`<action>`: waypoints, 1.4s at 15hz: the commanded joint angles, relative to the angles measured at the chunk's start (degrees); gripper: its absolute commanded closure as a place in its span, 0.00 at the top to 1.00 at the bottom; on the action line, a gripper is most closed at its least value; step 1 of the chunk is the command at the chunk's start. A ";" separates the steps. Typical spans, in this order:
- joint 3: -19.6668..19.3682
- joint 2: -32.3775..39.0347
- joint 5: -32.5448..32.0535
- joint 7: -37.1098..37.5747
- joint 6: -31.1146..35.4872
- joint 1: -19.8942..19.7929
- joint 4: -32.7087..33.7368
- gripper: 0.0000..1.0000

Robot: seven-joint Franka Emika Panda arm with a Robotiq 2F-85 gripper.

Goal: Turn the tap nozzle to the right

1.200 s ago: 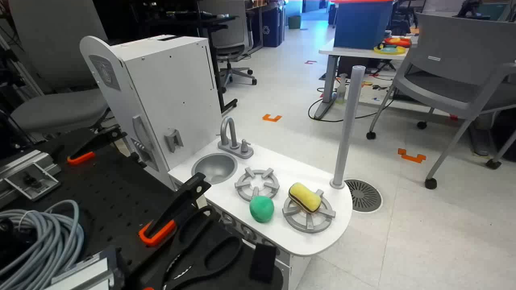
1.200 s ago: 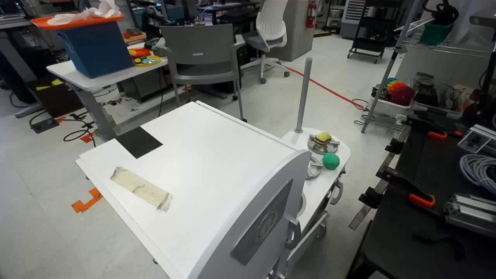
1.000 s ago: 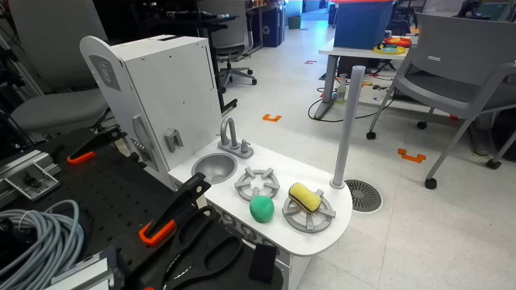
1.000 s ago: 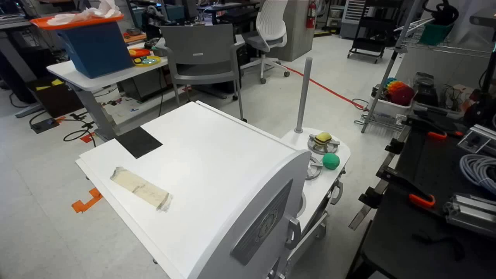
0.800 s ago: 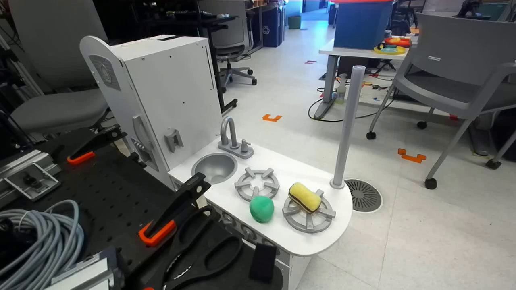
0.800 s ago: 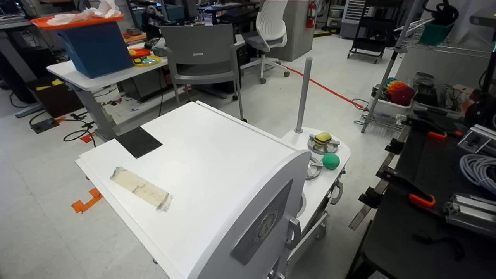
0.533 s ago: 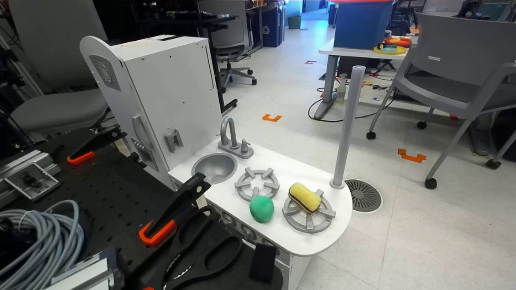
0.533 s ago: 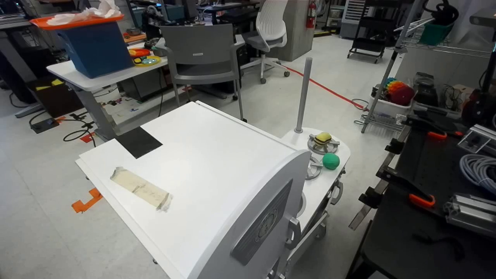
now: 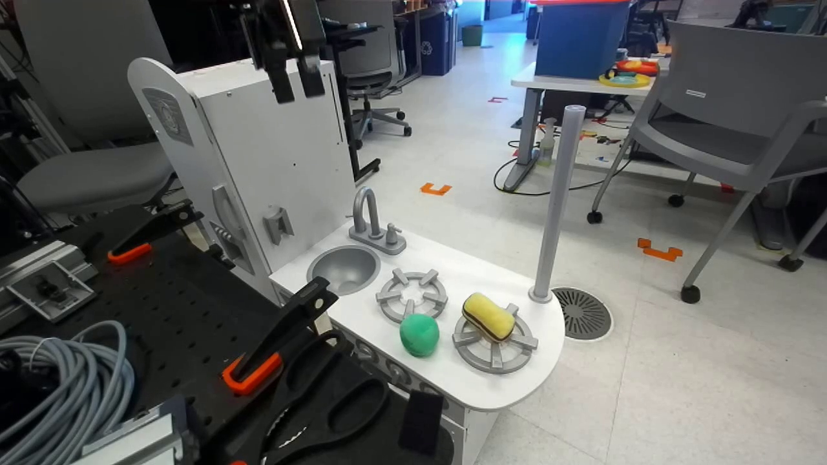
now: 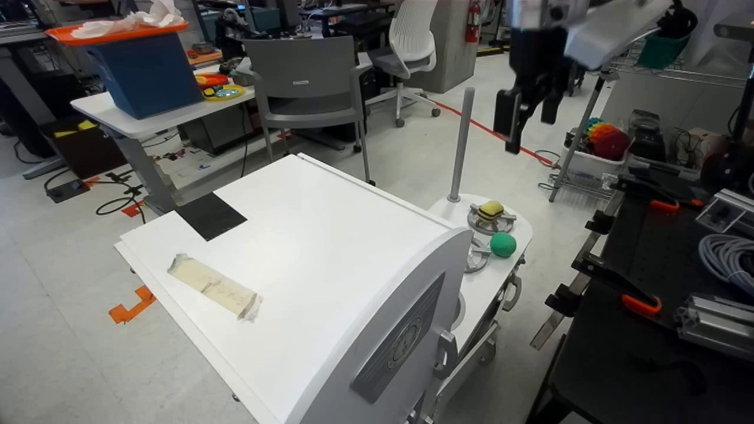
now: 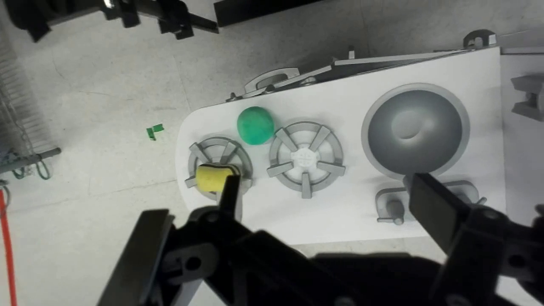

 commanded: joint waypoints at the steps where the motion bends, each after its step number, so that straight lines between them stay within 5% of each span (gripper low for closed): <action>1: -4.83 13.03 1.70 -2.59 9.35 4.26 5.98 1.00; 8: -11.61 30.41 5.86 -8.55 22.01 10.84 13.16 1.00; 21: -19.22 45.71 11.87 -10.90 32.92 20.16 24.57 1.00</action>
